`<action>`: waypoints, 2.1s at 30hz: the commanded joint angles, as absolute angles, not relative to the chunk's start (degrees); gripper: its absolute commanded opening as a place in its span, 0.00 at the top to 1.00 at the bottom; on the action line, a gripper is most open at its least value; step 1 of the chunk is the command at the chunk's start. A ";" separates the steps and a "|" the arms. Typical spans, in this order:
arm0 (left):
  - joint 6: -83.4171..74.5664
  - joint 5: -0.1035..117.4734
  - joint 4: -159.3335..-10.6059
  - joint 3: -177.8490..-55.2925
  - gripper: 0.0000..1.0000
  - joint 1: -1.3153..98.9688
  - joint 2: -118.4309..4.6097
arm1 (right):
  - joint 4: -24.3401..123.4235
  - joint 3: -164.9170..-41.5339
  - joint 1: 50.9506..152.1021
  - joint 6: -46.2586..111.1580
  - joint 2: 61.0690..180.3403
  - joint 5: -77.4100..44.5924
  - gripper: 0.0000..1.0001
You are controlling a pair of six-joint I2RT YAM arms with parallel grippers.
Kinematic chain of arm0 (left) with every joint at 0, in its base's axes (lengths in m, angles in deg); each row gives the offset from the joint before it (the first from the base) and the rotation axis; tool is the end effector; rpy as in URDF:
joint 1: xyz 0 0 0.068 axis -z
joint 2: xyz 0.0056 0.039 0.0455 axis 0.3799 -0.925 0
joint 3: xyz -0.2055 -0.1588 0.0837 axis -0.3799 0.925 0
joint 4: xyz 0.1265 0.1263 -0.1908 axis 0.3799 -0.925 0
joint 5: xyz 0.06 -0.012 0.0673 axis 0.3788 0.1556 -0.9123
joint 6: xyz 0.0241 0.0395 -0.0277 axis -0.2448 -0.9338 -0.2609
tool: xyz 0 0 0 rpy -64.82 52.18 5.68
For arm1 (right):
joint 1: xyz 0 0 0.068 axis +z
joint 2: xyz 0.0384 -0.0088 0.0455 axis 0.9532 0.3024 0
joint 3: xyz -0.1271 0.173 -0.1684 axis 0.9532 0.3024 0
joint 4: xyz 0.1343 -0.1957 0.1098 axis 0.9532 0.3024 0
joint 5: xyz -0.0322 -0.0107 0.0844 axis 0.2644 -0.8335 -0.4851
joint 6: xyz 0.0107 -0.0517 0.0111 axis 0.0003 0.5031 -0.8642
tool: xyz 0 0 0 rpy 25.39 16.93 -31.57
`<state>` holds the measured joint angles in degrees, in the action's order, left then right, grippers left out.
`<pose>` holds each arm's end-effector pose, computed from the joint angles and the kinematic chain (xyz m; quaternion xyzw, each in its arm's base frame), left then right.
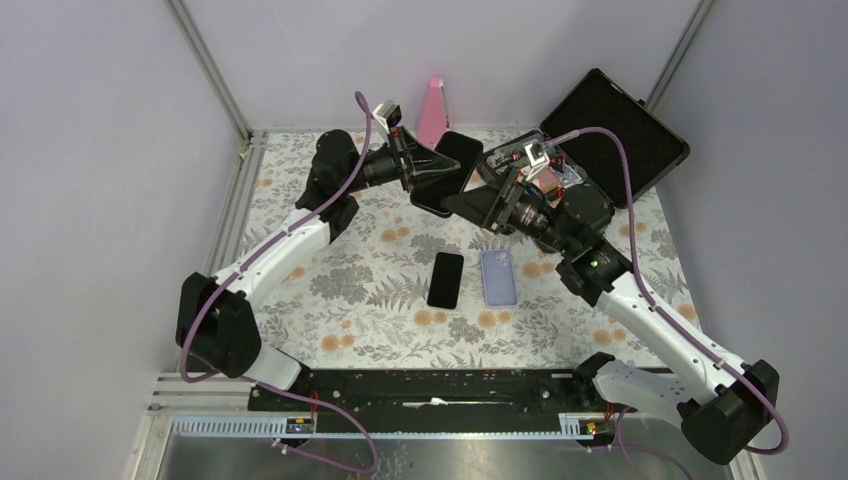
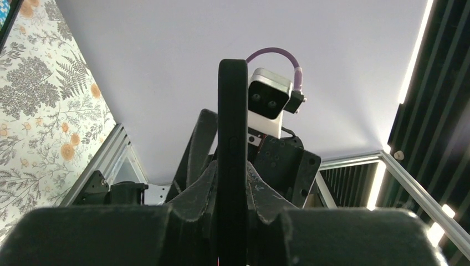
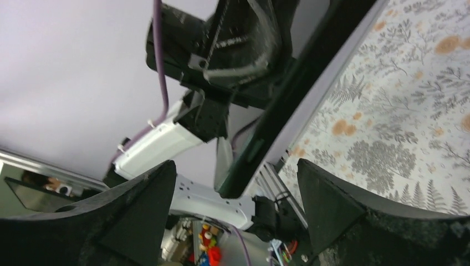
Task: Take the phone out of the phone case
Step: Remove the phone case from the phone.
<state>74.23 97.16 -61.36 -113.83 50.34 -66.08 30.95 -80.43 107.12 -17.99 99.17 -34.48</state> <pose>0.2914 -0.1844 0.3882 -0.0419 0.6599 -0.7361 0.1448 0.1890 0.1497 0.3928 -0.0479 0.6399 0.6402 0.4223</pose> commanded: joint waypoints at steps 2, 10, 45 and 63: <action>71.31 98.23 -59.87 -117.30 0.97 50.01 -61.30 | 25.80 -81.17 107.07 -22.73 97.22 -24.77 0.21; 68.02 99.99 -62.89 -115.47 0.94 50.01 -58.20 | 26.93 -82.95 104.44 -24.81 98.47 -21.92 0.31; 57.07 115.29 -68.98 -118.36 0.30 46.72 -59.63 | 41.61 -102.47 94.02 -23.71 110.46 -66.81 1.00; 45.18 116.77 -85.80 -118.13 0.81 49.66 -60.22 | 53.06 -106.91 93.98 -13.30 115.80 -68.94 1.00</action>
